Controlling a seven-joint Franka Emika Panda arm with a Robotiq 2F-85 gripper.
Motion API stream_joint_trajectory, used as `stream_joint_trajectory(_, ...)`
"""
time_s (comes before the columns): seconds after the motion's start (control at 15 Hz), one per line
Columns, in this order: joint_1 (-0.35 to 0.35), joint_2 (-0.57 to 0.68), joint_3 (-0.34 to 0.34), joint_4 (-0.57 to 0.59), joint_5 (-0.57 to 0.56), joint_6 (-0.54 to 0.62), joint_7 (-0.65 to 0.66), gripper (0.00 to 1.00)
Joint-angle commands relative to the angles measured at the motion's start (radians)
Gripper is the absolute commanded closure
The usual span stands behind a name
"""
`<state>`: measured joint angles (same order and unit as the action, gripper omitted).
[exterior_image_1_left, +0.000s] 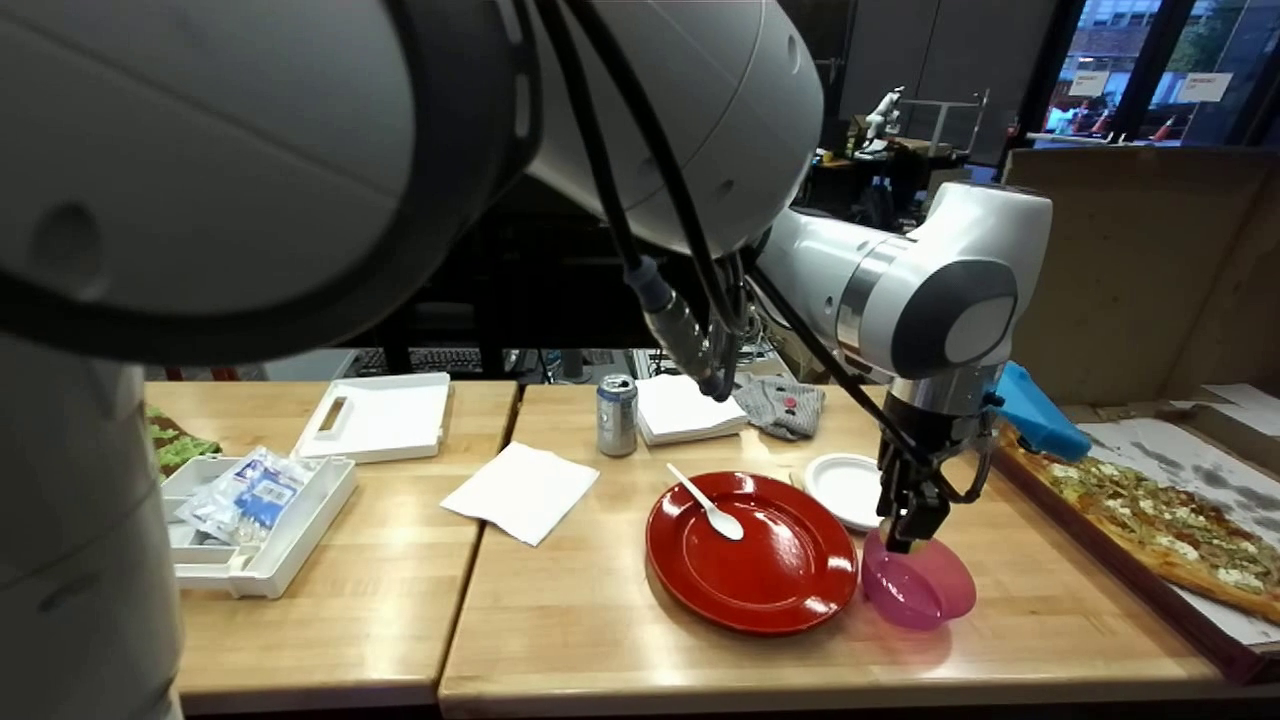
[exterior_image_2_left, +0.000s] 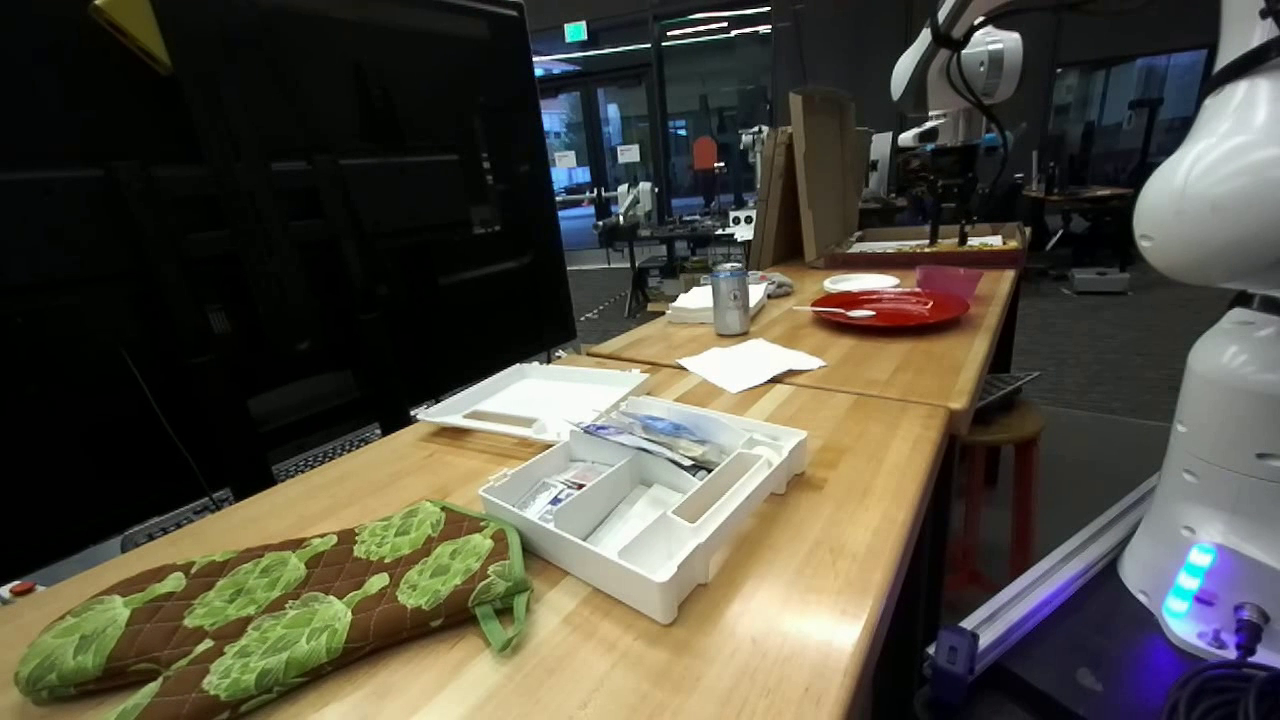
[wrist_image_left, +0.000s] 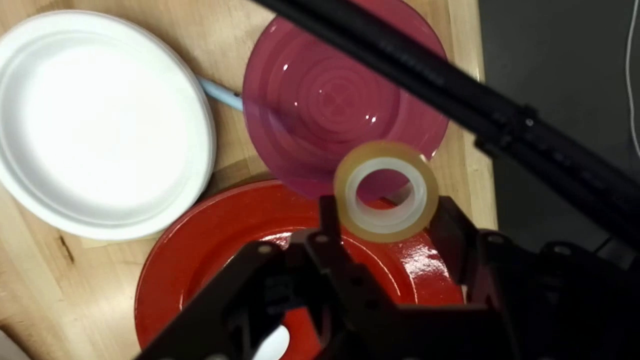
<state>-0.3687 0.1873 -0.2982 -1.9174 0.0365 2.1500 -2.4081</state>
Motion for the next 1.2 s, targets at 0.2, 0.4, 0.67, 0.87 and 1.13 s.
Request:
stream_joint_trajectory(0.2,-0.034,0.068,0.013,0.082,0.033,-0.056,-0.005,0.77)
stream_joint_trajectory(0.4,-0.039,0.092,0.016,0.116,0.027,-0.072,0.0,0.25)
stream_joint_trajectory(0.67,-0.05,0.11,0.02,0.145,0.028,-0.074,-0.008,0.03)
stream_joint_trajectory(0.87,-0.056,0.113,0.021,0.154,0.029,-0.072,-0.009,0.0)
stream_joint_trajectory(1.13,-0.063,0.111,0.022,0.162,0.03,-0.072,-0.007,0.0)
